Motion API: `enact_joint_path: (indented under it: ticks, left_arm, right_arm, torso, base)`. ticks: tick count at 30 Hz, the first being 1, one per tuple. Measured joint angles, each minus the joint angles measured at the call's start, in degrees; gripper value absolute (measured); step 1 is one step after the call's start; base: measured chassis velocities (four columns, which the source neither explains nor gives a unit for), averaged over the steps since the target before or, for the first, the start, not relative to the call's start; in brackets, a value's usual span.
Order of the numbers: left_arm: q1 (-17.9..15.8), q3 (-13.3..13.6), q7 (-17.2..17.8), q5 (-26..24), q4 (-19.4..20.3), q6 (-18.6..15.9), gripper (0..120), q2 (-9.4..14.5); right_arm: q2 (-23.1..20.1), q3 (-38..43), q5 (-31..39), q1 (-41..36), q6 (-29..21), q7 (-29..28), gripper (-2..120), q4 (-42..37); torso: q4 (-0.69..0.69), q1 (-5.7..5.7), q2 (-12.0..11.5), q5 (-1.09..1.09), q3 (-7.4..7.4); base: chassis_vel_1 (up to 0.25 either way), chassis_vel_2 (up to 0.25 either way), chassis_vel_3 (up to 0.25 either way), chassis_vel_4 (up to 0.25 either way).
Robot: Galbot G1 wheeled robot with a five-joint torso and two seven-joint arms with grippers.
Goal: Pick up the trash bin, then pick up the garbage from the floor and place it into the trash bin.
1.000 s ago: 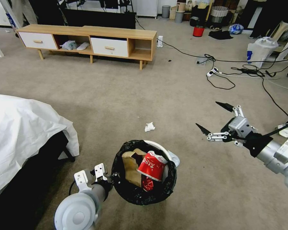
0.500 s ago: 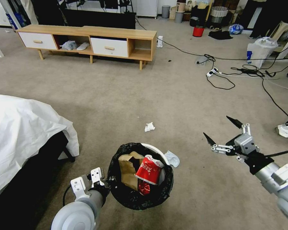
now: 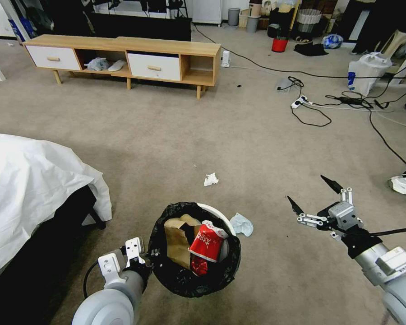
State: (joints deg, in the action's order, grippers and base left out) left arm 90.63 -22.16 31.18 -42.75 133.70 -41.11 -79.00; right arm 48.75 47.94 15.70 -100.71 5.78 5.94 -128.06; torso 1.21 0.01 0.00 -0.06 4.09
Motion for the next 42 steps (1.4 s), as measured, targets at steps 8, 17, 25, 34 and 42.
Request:
enact_joint_path:
  ticks: [8, 17, 25, 34, 42]
  left_arm:
    - [-0.77, 0.14, -1.61, 2.13, -0.71, 0.41, 1, -0.41]
    - [-0.88, 0.26, -1.86, 2.26, -1.21, 0.77, 1, -0.52]
    - [-0.84, 0.39, -1.99, 2.27, -1.37, 1.1, 1, -0.45]
    - [-0.87, 0.49, -1.95, 1.61, -1.27, 1.27, 1, -0.26]
    - [-0.87, 0.18, -1.95, 1.3, -0.99, 1.16, 1, 0.13]
  right_arm:
    - [0.09, 0.53, -1.13, -0.53, -0.2, 0.18, 100, 0.07]
    - [0.48, 0.68, -1.48, -0.62, -0.15, 0.6, 100, 0.21]
    - [0.93, 0.9, -1.56, -0.97, -0.11, 0.76, 100, 0.09]
    - [0.86, 1.01, -1.51, -1.42, -0.09, 0.94, 100, -0.14]
    - [0.78, 0.8, -1.49, -1.54, -0.08, 1.07, 100, -0.27]
  torso:
    - [0.0, 0.01, 0.0, 0.0, 0.0]
    - [0.0, 0.0, 0.0, 0.0, 0.0]
    - [0.0, 0.01, 0.0, 0.0, 0.0]
    - [0.0, 0.01, 0.0, 0.0, 0.0]
    - [0.01, 0.0, 0.0, 0.0, 0.0]
  base:
    - [0.0, 0.0, 0.0, 0.0]
    - [0.0, 0.0, 0.0, 0.0]
    - [0.0, 0.0, 0.0, 0.0]
    - [0.0, 0.0, 0.0, 0.0]
    - [0.0, 0.0, 0.0, 0.0]
